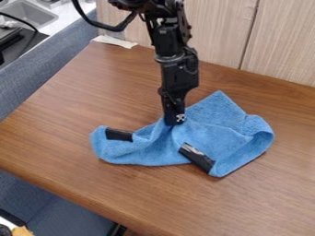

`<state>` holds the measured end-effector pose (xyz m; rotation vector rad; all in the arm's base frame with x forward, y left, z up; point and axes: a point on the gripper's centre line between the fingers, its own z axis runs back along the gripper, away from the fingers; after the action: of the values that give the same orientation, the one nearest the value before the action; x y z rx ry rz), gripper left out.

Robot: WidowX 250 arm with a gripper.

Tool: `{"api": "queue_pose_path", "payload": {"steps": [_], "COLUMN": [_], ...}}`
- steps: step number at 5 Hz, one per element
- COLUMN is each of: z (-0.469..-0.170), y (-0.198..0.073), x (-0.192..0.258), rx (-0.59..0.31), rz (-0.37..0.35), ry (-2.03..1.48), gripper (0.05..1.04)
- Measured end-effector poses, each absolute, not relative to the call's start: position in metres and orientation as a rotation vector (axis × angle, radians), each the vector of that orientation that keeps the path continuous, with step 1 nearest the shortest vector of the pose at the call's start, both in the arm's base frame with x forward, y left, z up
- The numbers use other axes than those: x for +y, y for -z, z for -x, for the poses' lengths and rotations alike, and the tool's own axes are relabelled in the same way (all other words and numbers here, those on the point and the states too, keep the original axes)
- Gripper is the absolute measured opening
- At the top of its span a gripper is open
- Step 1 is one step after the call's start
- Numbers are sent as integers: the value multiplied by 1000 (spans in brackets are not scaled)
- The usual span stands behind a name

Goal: Unfold the cloth from right to the top left

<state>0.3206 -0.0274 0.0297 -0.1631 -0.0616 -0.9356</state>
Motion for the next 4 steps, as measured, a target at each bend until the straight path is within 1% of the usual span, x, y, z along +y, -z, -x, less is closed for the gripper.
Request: {"api": "queue_pose_path", "payload": {"steps": [1, 2, 3, 4], "z": [-318, -316, -303, -280], "y": [-35, -58, -80, -90], "x": [-27, -27, -33, -49], "rx": [-68, -123, -175, -206], "rz": [156, 131, 118, 121], "ry": [932, 937, 971, 1037], "gripper": [55, 55, 55, 55]}}
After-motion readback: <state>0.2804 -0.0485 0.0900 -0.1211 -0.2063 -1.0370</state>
